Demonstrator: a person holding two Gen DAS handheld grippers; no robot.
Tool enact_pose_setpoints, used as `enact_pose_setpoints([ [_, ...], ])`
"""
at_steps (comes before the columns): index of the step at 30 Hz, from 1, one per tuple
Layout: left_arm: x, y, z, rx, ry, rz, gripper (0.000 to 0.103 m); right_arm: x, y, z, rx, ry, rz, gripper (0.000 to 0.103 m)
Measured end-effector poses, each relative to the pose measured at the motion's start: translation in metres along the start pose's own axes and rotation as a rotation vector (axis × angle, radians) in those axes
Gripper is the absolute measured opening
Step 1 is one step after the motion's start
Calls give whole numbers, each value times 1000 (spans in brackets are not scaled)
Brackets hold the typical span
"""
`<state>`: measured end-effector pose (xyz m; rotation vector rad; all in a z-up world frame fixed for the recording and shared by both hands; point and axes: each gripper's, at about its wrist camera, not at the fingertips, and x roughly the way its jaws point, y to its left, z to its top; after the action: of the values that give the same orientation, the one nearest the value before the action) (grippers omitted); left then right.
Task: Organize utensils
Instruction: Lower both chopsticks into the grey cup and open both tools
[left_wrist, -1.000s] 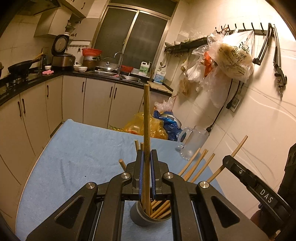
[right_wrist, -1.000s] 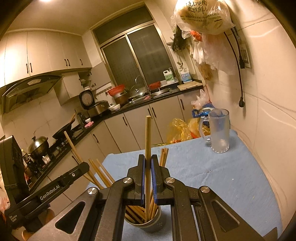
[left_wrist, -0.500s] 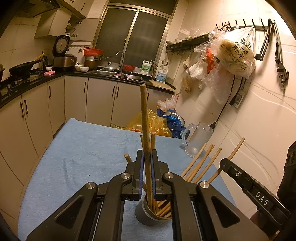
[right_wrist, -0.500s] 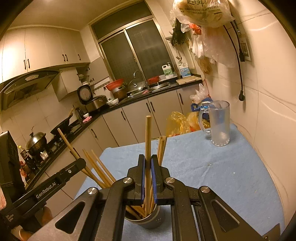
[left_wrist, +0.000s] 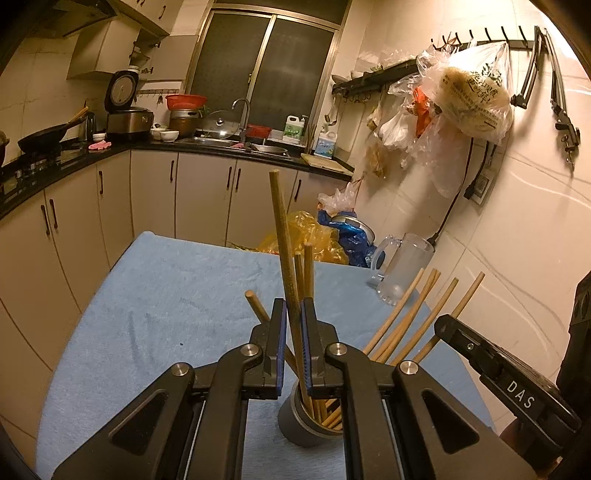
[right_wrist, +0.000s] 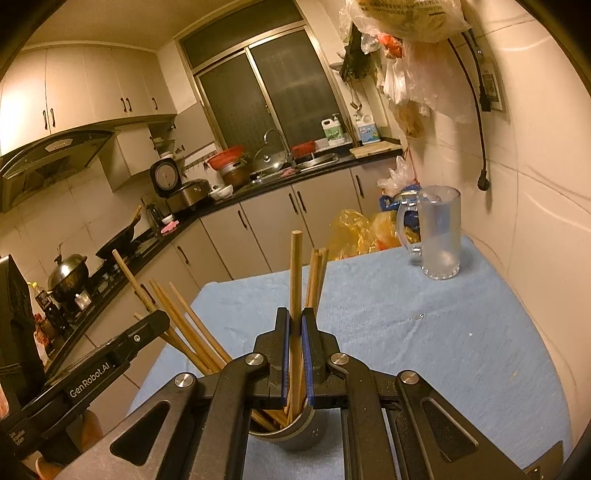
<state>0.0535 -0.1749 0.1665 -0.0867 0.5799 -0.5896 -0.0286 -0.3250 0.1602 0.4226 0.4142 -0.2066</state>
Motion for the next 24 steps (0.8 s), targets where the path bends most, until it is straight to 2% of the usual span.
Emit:
enact_pose_setpoints([
  [9,2,-2,-3,14,5,2,7,3,-4,-2,26,34,25,8],
  [17,-6,-6,0,20,-12,10,8,-23,-5,5,33,-13,38,9],
  [18,-9,-6,1,20,-17,10,13,-28,-4,6,32,-23,36,9],
  [19,-12,-7,1,22,-22,12,23,-35,-5,7,34,-34,36,9],
  [21,-20,-8,1,25,-44,22,32,-45,-5,7,37,-46,39,11],
  [24,-32,-10,1,28,-59,31,32,-60,-8,8,48,-63,36,20],
])
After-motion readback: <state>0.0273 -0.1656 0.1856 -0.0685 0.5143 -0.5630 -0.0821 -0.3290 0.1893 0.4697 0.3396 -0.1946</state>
